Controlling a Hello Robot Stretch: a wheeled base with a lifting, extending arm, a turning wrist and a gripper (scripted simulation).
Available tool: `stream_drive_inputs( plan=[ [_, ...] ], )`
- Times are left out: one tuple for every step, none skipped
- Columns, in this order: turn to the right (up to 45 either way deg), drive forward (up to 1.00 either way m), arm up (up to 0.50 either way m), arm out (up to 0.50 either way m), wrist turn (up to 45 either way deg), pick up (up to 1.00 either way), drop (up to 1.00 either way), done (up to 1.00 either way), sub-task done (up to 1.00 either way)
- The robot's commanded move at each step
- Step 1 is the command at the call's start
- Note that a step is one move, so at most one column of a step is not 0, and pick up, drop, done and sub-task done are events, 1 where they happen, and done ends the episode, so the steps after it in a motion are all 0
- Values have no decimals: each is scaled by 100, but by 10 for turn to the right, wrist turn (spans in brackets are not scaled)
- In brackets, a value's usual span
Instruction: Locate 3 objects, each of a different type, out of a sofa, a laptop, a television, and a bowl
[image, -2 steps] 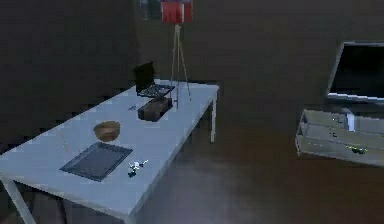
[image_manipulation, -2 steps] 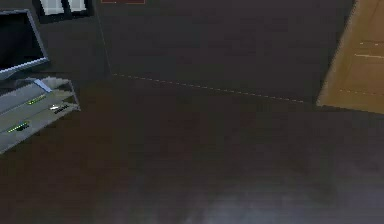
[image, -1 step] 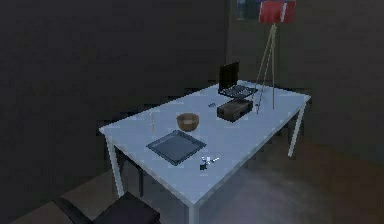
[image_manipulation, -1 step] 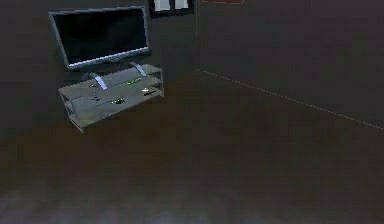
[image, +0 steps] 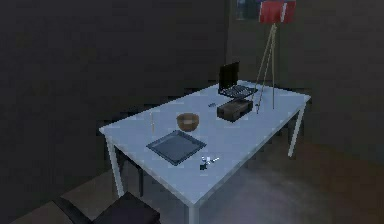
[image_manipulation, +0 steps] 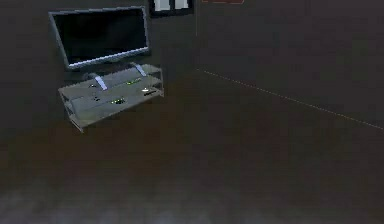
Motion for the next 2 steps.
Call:
stream_drive_inputs(
  plan=[
    [450, 0, 0, 0, 0, 0, 0, 0, 0],
    [420, 0, 0, 0, 0, 0, 0, 0, 0]
  ],
)
